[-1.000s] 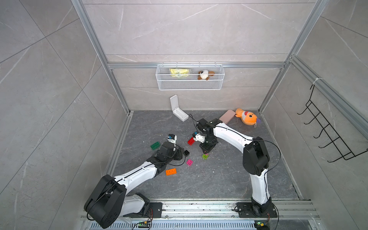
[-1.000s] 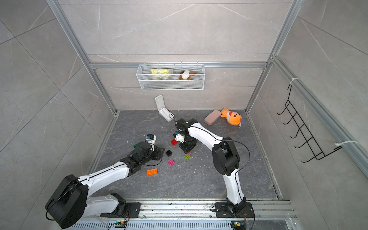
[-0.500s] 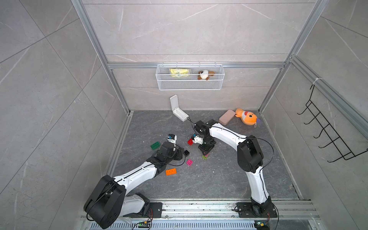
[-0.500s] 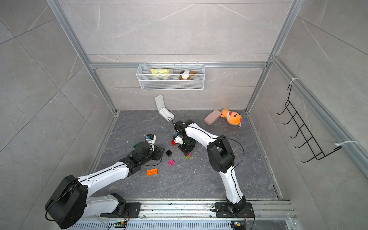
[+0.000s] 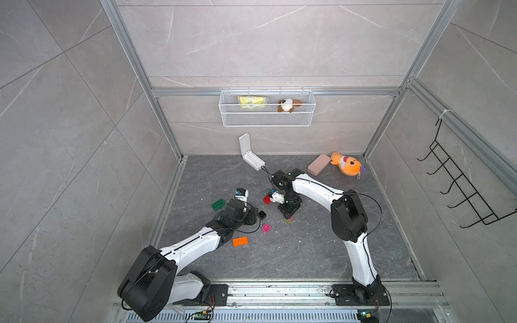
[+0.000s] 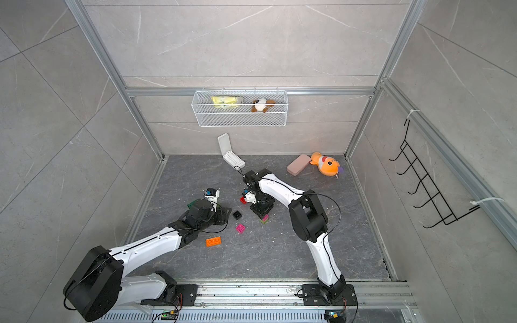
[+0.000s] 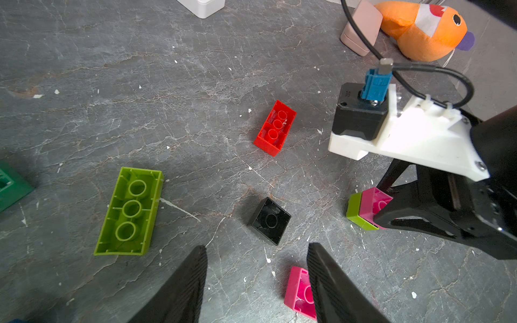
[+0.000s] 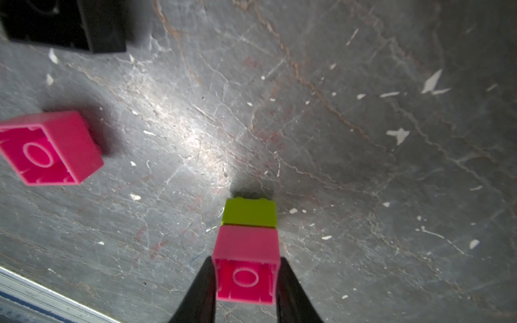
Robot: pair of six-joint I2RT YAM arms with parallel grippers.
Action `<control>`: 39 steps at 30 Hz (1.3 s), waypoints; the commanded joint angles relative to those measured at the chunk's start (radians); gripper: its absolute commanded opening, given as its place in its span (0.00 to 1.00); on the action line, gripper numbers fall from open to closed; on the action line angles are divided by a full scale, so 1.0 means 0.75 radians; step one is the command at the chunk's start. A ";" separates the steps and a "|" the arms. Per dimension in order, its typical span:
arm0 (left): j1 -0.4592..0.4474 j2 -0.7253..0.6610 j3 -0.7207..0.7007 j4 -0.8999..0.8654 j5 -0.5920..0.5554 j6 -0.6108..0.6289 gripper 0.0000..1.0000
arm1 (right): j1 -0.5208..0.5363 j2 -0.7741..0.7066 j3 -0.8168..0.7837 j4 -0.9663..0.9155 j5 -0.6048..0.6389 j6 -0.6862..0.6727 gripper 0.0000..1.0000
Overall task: Assemble a carrot with lego
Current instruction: Assemble the lego brick with the lego brick.
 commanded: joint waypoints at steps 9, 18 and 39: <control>0.000 -0.041 -0.002 -0.002 0.020 0.020 0.61 | 0.018 0.066 -0.105 0.010 0.032 0.147 0.24; 0.000 -0.048 -0.003 0.004 0.020 0.014 0.61 | 0.018 0.084 -0.154 0.044 0.038 0.175 0.23; 0.000 -0.115 -0.016 -0.010 -0.031 0.033 0.61 | 0.083 -0.155 -0.272 0.295 -0.068 -0.358 0.31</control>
